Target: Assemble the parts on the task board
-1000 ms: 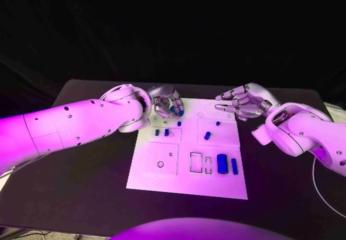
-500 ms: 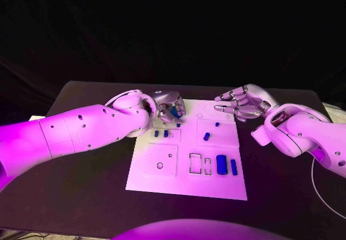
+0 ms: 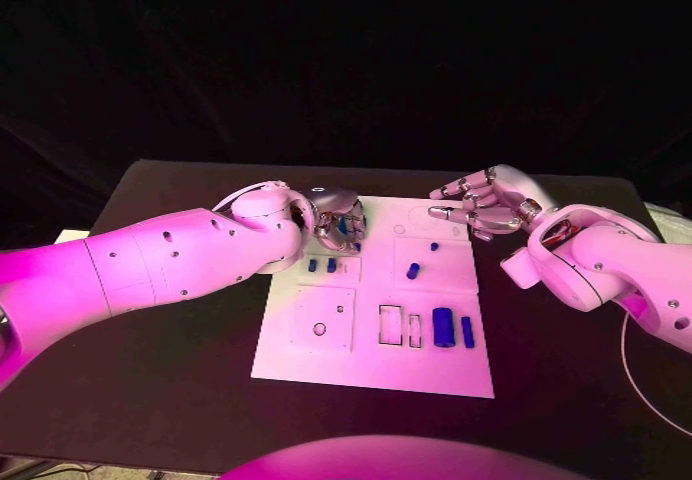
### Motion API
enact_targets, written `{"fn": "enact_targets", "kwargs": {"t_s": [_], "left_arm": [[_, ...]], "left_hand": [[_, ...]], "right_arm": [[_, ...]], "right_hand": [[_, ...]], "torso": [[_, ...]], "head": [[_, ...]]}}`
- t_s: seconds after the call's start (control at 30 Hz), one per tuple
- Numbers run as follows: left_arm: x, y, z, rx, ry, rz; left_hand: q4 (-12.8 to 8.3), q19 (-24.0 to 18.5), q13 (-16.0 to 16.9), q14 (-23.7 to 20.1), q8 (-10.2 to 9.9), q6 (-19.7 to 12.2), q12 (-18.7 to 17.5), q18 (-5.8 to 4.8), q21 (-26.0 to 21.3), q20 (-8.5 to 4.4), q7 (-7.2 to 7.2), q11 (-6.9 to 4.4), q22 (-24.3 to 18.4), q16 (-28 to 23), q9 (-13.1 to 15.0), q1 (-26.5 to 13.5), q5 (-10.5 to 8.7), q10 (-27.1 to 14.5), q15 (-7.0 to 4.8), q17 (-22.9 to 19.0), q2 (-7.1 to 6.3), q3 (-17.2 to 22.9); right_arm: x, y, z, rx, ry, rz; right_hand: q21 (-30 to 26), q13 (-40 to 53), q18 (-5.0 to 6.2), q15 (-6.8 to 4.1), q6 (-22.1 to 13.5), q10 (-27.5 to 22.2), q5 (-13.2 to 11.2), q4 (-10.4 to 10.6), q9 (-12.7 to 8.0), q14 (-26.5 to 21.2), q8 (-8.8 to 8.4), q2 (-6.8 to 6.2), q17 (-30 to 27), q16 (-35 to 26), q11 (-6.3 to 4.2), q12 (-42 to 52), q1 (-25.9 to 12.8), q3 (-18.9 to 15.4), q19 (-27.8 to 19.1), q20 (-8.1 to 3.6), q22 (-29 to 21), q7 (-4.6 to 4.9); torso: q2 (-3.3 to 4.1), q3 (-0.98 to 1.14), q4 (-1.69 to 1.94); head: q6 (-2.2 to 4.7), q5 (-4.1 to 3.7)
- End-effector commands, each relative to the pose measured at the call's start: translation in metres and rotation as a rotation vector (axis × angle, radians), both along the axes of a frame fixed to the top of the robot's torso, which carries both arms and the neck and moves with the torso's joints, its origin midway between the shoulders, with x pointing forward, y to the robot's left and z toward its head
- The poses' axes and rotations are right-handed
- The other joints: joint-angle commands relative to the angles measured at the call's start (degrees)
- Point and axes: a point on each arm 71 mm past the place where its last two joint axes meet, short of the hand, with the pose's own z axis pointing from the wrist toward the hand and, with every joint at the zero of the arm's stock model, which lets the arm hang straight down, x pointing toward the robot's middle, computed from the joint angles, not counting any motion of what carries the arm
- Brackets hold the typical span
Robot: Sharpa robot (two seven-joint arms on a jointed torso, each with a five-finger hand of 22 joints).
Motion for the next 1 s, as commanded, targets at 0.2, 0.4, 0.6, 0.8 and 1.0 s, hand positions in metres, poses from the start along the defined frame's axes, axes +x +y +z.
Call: {"fn": "enact_targets", "kwargs": {"t_s": [0.2, 0.4, 0.6, 0.8, 1.0], "left_arm": [[-0.0001, -0.0026, -0.0041, 0.033, 0.015, -0.004], [0.0000, -0.0037, -0.0062, 0.027, 0.018, -0.003], [0.0000, -0.0053, -0.0080, 0.023, 0.023, -0.004], [0.0001, -0.0059, -0.0090, 0.025, 0.032, 0.001], [-0.0009, -0.0058, -0.0110, 0.032, 0.062, 0.000]], "left_hand": [[0.1, 1.3, -0.4, 2.1, -0.6, 1.4, -1.0, -0.77, 1.3, -0.28, -0.16, -0.14, 1.5, -0.2, -0.2, 0.1, 0.01, 1.3, -0.43, -0.6, 0.42, 0.4], [-0.5, 1.4, -0.7, 2.1, -0.9, 2.1, -1.6, -0.91, 2.2, -0.42, -0.26, -0.33, 2.2, -0.1, -0.4, 1.1, 0.07, 2.3, -0.61, -0.8, 1.22, 1.7], [-0.8, 1.5, -0.9, 2.2, -1.2, 2.4, -2.1, -0.97, 2.6, -0.49, -0.29, -0.42, 2.6, 0.0, -0.6, 1.3, 0.06, 2.9, -0.65, -1.0, 1.41, 2.3], [-0.9, 1.7, -1.0, 2.1, -1.5, 2.4, -2.4, -1.17, 3.6, -0.54, -0.28, -0.43, 3.3, -0.2, -0.7, 1.2, 0.02, 3.2, -0.69, -1.5, 1.41, 2.6], [-0.9, 1.9, -1.3, 2.1, -2.1, 2.2, -3.4, -1.23, 4.0, -0.56, -0.21, -0.33, 3.6, -0.4, -0.9, 0.7, -0.08, 3.2, -0.61, -2.2, 0.96, 2.8]], "right_arm": [[0.0000, 0.0009, -0.0004, -0.003, -0.001, 0.001], [0.0000, 0.0010, -0.0005, -0.003, -0.001, 0.002], [0.0002, 0.0016, -0.0008, -0.003, 0.000, 0.004], [0.0003, 0.0021, -0.0011, -0.003, 0.001, 0.006], [0.0004, 0.0023, -0.0009, 0.000, -0.004, 0.004]], "right_hand": [[-0.2, 0.0, 0.47, 0.06, 0.0, -0.4, 0.3, -0.1, 0.1, 3.1, 0.05, 0.43, 2.3, -0.2, 0.11, 0.0, 0.0, -0.1, -0.1, -0.07, 0.0, -0.15], [-0.2, 0.0, 0.47, 0.06, 0.0, -0.4, 0.3, -0.1, 0.1, 3.1, 0.05, 0.43, 2.3, -0.2, 0.11, 0.0, 0.0, -0.1, -0.1, -0.07, 0.0, -0.15], [-0.2, 0.0, 0.47, 0.06, 0.0, -0.4, 0.3, -0.1, 0.1, 3.1, 0.05, 0.43, 2.3, -0.2, 0.11, 0.0, 0.0, -0.1, -0.1, -0.07, 0.0, -0.15], [-0.2, 0.0, 0.47, 0.06, 0.0, -0.4, 0.3, -0.1, 0.1, 3.1, 0.05, 0.43, 2.3, -0.2, 0.11, 0.0, 0.0, -0.1, -0.1, -0.07, 0.0, -0.15], [-0.2, 0.0, 0.48, 0.06, 0.0, -0.4, 0.4, -0.1, 0.1, 3.1, 0.06, 0.61, 2.3, -0.2, 0.11, 0.0, 0.1, 0.0, 0.0, -0.07, 0.0, -0.15]], "torso": [[-0.04, -0.02, 0.05], [-0.02, 0.01, 0.03], [-0.02, 0.00, 0.05], [0.01, 0.06, 0.02], [-0.03, 0.02, 0.02]], "head": [[-0.12, -0.17], [-0.19, -0.24], [-0.26, -0.24], [-0.29, 0.06], [-0.46, -0.18]]}}
